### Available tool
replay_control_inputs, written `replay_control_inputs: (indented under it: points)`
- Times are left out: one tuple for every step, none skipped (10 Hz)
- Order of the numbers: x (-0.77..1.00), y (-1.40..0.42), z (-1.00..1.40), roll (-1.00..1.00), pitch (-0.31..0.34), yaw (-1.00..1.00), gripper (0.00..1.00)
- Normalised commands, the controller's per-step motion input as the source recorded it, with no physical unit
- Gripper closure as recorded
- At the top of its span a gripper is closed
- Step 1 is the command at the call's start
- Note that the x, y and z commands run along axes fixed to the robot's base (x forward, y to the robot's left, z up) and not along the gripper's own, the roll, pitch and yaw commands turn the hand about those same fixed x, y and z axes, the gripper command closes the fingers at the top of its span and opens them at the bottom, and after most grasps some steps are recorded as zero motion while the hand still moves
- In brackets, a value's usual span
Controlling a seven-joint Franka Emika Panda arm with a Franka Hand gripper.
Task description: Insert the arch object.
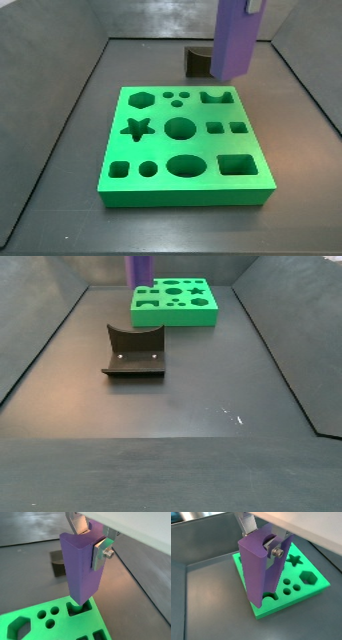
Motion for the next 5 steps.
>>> replay_control_inputs:
  points:
    - [0.19,-0.1,-0.17,0.0,0.0,-0.87,1.0]
    - [0.18,-0.1,-0.18,0.01,0.0,-0.87,1.0]
    - [0.15,-0.1,-0.18,0.01,0.0,-0.89,1.0]
    - [0.13,-0.09,-0.19,0.01,0.0,-0.91,1.0]
    - [0.22,-0.06,-0.18,0.09,0.001,-0.74,1.0]
